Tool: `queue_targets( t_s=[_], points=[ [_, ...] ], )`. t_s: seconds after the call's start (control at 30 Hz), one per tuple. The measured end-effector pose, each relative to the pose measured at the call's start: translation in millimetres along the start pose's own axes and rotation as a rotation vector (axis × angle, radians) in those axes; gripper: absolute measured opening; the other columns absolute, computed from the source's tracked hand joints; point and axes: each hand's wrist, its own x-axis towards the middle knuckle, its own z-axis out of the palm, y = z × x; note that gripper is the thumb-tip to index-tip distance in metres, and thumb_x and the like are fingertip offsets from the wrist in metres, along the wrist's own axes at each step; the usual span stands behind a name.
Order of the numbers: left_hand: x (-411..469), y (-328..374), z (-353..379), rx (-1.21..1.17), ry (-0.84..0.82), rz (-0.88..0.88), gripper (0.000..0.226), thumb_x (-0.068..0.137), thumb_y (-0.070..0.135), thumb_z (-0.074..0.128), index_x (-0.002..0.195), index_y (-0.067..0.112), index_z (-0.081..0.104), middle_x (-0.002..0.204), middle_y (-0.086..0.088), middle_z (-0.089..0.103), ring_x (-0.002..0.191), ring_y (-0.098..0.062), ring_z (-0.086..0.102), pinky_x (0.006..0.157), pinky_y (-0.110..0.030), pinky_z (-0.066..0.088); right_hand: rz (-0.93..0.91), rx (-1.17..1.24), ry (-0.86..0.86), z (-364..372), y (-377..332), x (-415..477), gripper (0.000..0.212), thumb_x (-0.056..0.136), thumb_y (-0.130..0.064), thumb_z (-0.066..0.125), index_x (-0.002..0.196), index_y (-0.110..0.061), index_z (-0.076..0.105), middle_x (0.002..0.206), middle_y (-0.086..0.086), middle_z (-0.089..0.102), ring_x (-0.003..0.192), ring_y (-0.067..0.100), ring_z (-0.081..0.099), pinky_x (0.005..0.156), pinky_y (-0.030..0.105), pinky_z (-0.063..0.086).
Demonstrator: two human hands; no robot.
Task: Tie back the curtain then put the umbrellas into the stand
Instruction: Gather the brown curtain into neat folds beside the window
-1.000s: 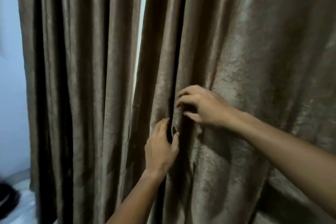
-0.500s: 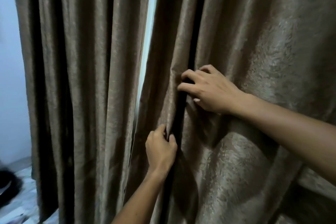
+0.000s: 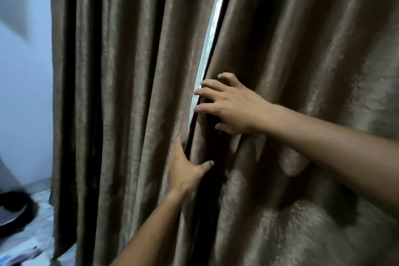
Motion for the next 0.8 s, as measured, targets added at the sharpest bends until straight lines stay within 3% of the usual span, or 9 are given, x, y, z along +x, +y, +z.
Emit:
queue_targets(
  t_s=[0.13,0.23,0.33,0.4,0.5,0.6,0.7,0.73,0.8],
  points=[
    [3,-9,5,0.031,0.073,-0.033,0.089,0.069,0.029,0.086,0.146,0.032,0.041,0.139,0.006,0.052,0.129,-0.012,0.050,0.108,-0.036,0.044,-0.025,-0.091,-0.005,1,1,27,0.064,0.077,-0.030,0.069,0.140,-0.031,0.054,0.154,0.006,0.044,0.148,0.026,0.032,0.108,0.050,0.008],
    [6,-10,9,-0.039,0.022,-0.061,0.069,0.075,0.022,0.080,0.138,0.029,0.053,0.134,0.010,0.060,0.124,-0.011,0.055,0.107,-0.036,0.046,-0.023,-0.128,-0.082,4,-1,37,0.051,0.084,-0.024,0.058,0.135,-0.030,0.056,0.137,0.003,0.054,0.136,0.025,0.042,0.111,0.051,0.005],
    [10,-15,13,-0.019,-0.028,-0.078,0.031,0.073,0.025,0.073,0.104,0.021,0.072,0.100,0.004,0.076,0.094,-0.015,0.071,0.085,-0.042,0.059,-0.004,-0.150,-0.155,7,2,37,0.038,0.089,-0.016,0.050,0.124,-0.027,0.062,0.119,0.001,0.062,0.123,0.025,0.051,0.118,0.054,0.013],
    [7,-16,17,0.020,-0.031,-0.033,0.016,0.070,0.023,0.075,0.083,0.015,0.071,0.081,0.000,0.073,0.078,-0.018,0.071,0.071,-0.044,0.059,-0.005,-0.184,-0.184,6,4,30,0.030,0.089,-0.010,0.049,0.109,-0.023,0.067,0.104,0.000,0.068,0.111,0.026,0.056,0.116,0.052,0.019],
    [-5,-9,29,-0.006,-0.085,0.024,0.016,0.070,0.014,0.078,0.083,0.019,0.070,0.078,0.004,0.073,0.076,-0.011,0.070,0.068,-0.040,0.059,-0.005,-0.217,-0.241,2,7,13,0.022,0.084,-0.002,0.049,0.085,-0.018,0.063,0.092,0.003,0.072,0.094,0.027,0.064,0.106,0.045,0.030],
    [-16,-1,40,-0.007,-0.158,0.056,0.023,0.074,0.016,0.075,0.090,0.022,0.061,0.083,0.007,0.072,0.081,-0.012,0.070,0.070,-0.039,0.058,0.024,-0.246,-0.323,-3,11,-6,0.022,0.082,0.001,0.051,0.081,-0.020,0.059,0.092,0.005,0.072,0.088,0.027,0.067,0.082,0.038,0.033],
    [-26,9,50,-0.061,-0.254,0.119,0.027,0.084,0.014,0.069,0.101,0.026,0.051,0.094,0.013,0.065,0.087,-0.007,0.064,0.069,-0.019,0.050,0.011,-0.211,-0.414,-6,17,-24,0.012,0.082,-0.017,0.056,0.089,-0.022,0.065,0.099,0.002,0.072,0.094,0.026,0.068,0.081,0.036,0.031],
    [-29,12,55,-0.081,-0.292,0.144,0.024,0.089,0.015,0.066,0.106,0.025,0.052,0.096,0.015,0.062,0.089,-0.007,0.062,0.067,-0.011,0.045,0.000,-0.191,-0.468,-7,19,-30,0.019,0.082,-0.033,0.057,0.096,-0.025,0.067,0.102,0.000,0.072,0.098,0.025,0.068,0.084,0.038,0.033],
    [-37,17,65,-0.140,-0.362,0.166,0.025,0.095,0.028,0.062,0.119,0.024,0.055,0.104,0.017,0.062,0.099,-0.009,0.063,0.072,-0.009,0.044,-0.005,-0.132,-0.633,-12,25,-41,0.051,0.076,-0.069,0.052,0.111,-0.034,0.067,0.110,-0.004,0.072,0.106,0.023,0.066,0.093,0.042,0.035]
  ],
)
